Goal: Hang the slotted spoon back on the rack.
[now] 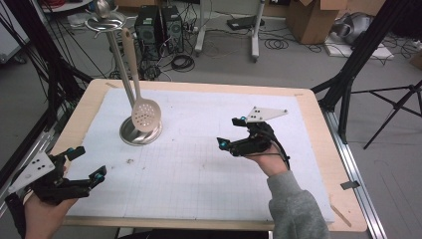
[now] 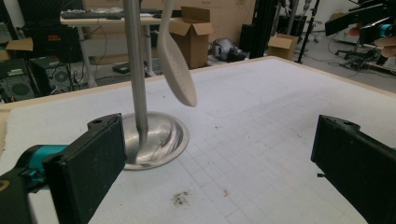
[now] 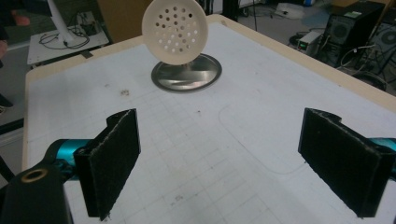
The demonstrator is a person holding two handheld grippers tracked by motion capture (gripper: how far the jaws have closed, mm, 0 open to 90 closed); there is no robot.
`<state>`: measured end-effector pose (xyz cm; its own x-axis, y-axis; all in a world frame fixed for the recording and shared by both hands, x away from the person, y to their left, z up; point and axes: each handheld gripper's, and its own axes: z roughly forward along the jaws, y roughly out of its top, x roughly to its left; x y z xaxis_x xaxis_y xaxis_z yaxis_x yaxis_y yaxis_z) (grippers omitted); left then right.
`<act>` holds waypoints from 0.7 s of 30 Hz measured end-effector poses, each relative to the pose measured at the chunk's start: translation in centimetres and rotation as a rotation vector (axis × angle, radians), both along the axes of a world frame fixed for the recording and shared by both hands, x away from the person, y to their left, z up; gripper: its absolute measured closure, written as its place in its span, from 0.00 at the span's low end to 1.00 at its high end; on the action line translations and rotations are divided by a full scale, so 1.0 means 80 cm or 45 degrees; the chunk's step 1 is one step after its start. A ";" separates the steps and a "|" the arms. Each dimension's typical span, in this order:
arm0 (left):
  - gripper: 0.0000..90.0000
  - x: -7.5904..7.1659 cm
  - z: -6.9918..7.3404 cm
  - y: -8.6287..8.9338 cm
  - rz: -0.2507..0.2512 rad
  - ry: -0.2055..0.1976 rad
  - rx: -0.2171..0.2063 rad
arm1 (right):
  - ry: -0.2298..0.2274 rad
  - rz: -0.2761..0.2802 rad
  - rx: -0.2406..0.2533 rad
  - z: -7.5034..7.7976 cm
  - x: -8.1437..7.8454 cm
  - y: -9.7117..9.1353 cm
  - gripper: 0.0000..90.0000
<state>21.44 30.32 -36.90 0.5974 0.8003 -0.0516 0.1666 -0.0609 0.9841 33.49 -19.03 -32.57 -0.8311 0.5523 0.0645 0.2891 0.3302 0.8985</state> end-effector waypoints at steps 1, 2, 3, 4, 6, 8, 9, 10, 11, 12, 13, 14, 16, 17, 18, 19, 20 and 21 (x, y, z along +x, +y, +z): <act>0.04 0.000 0.000 -0.001 -0.003 0.002 0.004 | -0.006 -0.004 -0.004 -0.001 -0.001 -0.002 0.13; 0.04 0.001 -0.001 -0.002 -0.003 0.002 0.002 | -0.002 -0.009 -0.005 -0.002 -0.002 -0.004 0.13; 0.04 0.002 -0.001 -0.002 -0.008 0.004 0.005 | -0.006 -0.009 -0.003 -0.003 -0.003 -0.006 0.13; 0.04 0.002 -0.001 -0.003 -0.007 0.006 0.007 | -0.006 -0.017 -0.005 -0.004 -0.004 -0.008 0.13; 0.04 0.003 -0.002 -0.003 -0.007 0.008 0.007 | -0.013 -0.022 -0.007 -0.006 -0.006 -0.012 0.13; 0.04 0.003 -0.002 -0.004 -0.009 0.008 0.009 | -0.022 -0.038 -0.009 -0.009 -0.009 -0.016 0.13; 0.04 0.003 -0.002 -0.004 -0.006 0.008 0.006 | -0.028 -0.039 -0.009 -0.010 -0.009 -0.018 0.13; 0.04 0.003 -0.002 -0.004 -0.007 0.007 0.006 | -0.032 -0.045 -0.007 -0.011 -0.011 -0.020 0.13; 0.04 0.003 -0.002 -0.004 -0.008 0.008 0.006 | -0.033 -0.052 -0.007 -0.013 -0.012 -0.022 0.12; 0.04 0.003 -0.002 -0.003 -0.008 0.008 0.010 | -0.036 -0.052 -0.006 -0.014 -0.012 -0.024 0.12; 0.04 0.003 -0.002 -0.003 -0.008 0.009 0.011 | -0.033 -0.058 -0.004 -0.015 -0.013 -0.025 0.12; 0.04 0.004 -0.002 -0.003 -0.008 0.010 0.012 | -0.037 -0.064 -0.005 -0.017 -0.014 -0.027 0.12; 0.04 0.004 -0.003 -0.004 -0.006 0.012 0.010 | -0.041 -0.067 0.001 -0.019 -0.016 -0.030 0.12; 0.04 0.004 -0.003 -0.004 -0.009 0.013 0.013 | -0.046 -0.070 0.001 -0.020 -0.018 -0.032 0.12; 0.04 0.004 -0.003 -0.005 -0.010 0.013 0.013 | -0.047 -0.071 0.004 -0.021 -0.019 -0.033 0.12; 0.04 0.005 -0.003 -0.005 -0.011 0.014 0.013 | -0.052 -0.073 0.006 -0.022 -0.020 -0.035 0.12; 0.04 0.004 -0.003 -0.006 -0.012 0.014 0.008 | -0.042 -0.077 0.016 -0.023 -0.022 -0.037 0.12; 0.04 0.004 -0.003 -0.006 -0.018 0.011 0.004 | -0.031 -0.084 0.032 -0.024 -0.023 -0.039 0.12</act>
